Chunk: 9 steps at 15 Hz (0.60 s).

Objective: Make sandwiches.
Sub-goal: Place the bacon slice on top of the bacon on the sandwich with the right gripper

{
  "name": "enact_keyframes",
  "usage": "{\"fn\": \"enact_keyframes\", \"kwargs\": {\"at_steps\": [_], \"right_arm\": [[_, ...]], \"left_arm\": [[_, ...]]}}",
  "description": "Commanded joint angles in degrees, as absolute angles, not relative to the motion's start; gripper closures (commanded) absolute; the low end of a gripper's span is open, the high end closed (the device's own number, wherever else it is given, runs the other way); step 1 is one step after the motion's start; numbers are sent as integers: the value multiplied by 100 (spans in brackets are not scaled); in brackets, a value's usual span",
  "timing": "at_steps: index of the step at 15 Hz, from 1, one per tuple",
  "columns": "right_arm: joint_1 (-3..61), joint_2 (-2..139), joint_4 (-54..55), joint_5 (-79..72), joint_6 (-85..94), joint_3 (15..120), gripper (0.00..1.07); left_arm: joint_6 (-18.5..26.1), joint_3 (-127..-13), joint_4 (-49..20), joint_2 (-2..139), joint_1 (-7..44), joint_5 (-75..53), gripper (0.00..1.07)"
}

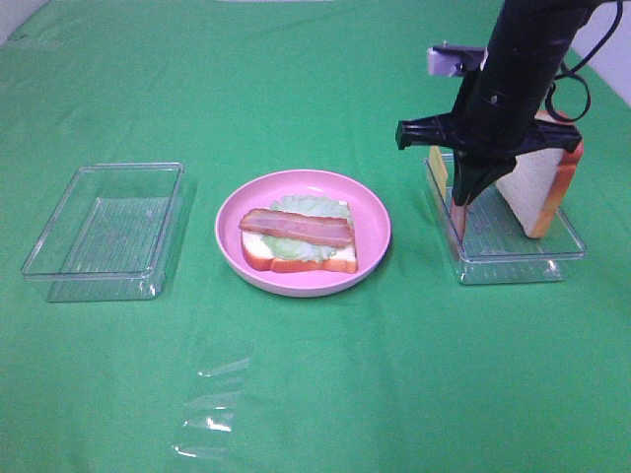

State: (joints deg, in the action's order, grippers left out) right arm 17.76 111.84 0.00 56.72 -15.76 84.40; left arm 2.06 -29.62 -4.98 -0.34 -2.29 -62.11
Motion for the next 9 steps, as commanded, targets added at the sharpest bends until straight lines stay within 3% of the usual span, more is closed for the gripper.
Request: {"fn": "enact_keyframes", "kwargs": {"at_steps": [1,4,9], "right_arm": [[1782,10903,252,5970,-1599,8732,107],[1788,10783,1455,6211,-963,9425,107],[1851,10926,3741,5632,206,9551,107]], "left_arm": [[138,-2956,-550,-155,-235,-6176,9],[132,-2956,-550,-155,-235,-6176,9],[132,-2956,-550,-155,-235,-6176,9]]}}
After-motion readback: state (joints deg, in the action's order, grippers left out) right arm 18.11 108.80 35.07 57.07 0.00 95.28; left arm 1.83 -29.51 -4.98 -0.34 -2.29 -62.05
